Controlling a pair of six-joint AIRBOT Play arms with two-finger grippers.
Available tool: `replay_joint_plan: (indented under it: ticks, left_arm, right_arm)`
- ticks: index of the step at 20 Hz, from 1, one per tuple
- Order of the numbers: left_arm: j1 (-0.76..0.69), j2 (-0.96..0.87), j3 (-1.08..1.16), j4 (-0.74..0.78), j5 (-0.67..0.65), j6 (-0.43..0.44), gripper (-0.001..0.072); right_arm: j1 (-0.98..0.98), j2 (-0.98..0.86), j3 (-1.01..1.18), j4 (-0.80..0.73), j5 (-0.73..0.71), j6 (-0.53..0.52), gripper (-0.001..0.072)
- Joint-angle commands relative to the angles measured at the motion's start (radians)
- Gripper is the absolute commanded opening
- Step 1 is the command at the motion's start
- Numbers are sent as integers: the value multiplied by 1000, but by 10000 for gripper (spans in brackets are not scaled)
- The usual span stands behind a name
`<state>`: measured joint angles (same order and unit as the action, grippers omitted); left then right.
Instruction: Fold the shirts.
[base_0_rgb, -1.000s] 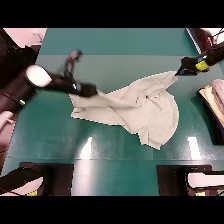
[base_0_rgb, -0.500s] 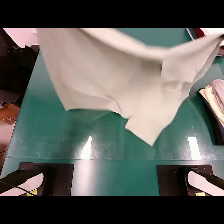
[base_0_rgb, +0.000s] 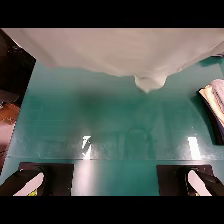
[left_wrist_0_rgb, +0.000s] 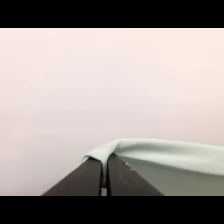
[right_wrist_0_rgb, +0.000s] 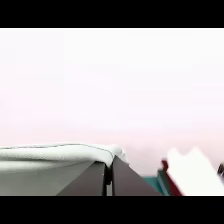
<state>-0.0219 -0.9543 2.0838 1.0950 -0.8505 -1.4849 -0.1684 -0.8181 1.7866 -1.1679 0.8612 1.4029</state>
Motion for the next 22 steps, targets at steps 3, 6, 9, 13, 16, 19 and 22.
replay_joint_plan:
  ticks: [3,6,9,13,16,19,22]
  left_arm:
    - [2,134,8,3,63,-1,26]
    - [2,139,2,-52,8,-4,26]
    - [2,109,-62,-51,-128,-16,25]
    - [2,-52,-144,-13,-339,-74,25]
    - [2,-277,-144,20,-531,-87,26]
    - [2,-518,-144,20,-655,-87,26]
    - [2,-718,-144,24,-652,-86,26]
  right_arm:
    - [-70,133,0,-6,-76,-26,16]
    - [-126,168,0,-4,-60,-25,14]
    - [-144,109,64,4,102,-24,13]
    - [-137,-179,243,150,532,34,13]
    - [-70,-438,284,145,810,121,13]
    - [16,-647,167,144,882,134,13]
    - [89,-823,68,72,786,133,13]
